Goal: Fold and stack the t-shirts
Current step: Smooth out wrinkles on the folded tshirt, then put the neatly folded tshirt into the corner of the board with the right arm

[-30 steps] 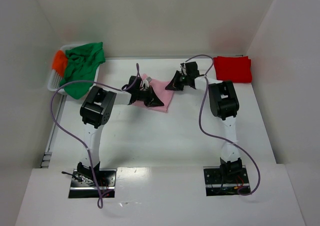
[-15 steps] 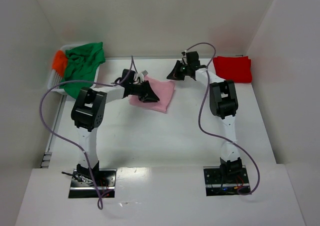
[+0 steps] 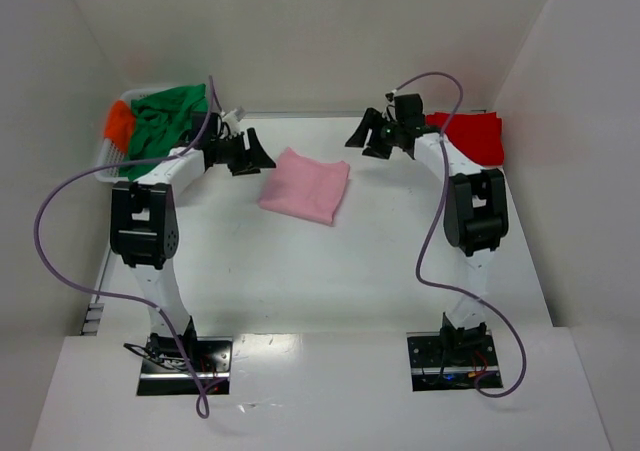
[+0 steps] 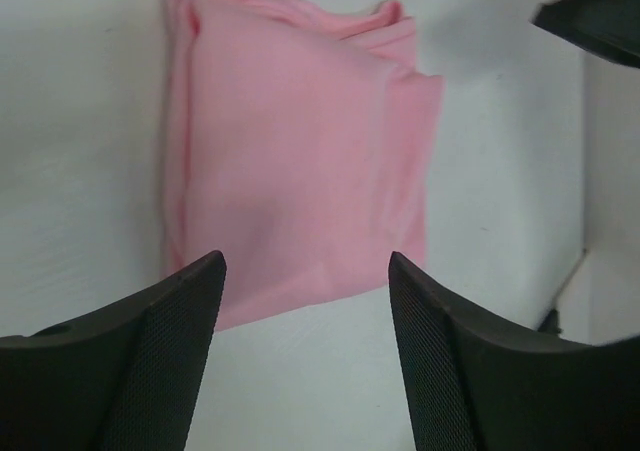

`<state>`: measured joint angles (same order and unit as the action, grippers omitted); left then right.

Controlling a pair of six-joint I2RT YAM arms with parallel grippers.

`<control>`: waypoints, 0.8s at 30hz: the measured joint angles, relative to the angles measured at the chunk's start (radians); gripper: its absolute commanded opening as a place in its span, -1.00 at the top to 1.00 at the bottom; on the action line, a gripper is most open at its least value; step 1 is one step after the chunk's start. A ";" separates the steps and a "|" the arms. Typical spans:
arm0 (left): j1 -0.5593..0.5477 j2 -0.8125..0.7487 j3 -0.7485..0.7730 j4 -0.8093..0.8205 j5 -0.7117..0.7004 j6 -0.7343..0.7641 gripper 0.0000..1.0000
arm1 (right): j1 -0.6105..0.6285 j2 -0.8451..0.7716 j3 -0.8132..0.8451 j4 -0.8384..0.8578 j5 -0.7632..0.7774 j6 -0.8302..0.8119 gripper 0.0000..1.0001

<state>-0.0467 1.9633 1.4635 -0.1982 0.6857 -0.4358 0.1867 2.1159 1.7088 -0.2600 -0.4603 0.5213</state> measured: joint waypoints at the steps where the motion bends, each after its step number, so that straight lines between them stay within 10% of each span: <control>1: -0.003 0.002 0.003 -0.023 -0.030 0.020 -0.51 | 0.004 -0.035 -0.043 -0.003 0.008 -0.003 -0.48; 9: -0.024 0.045 0.024 -0.089 -0.244 0.117 -0.72 | 0.100 -0.137 -0.280 0.003 0.077 -0.008 -0.87; 24: -0.052 0.148 0.059 -0.099 -0.306 0.143 -0.72 | 0.239 -0.091 -0.348 0.047 0.209 0.101 -0.86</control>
<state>-0.0990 2.1117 1.5227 -0.2970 0.3794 -0.2924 0.4255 2.0247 1.3605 -0.2131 -0.2512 0.6228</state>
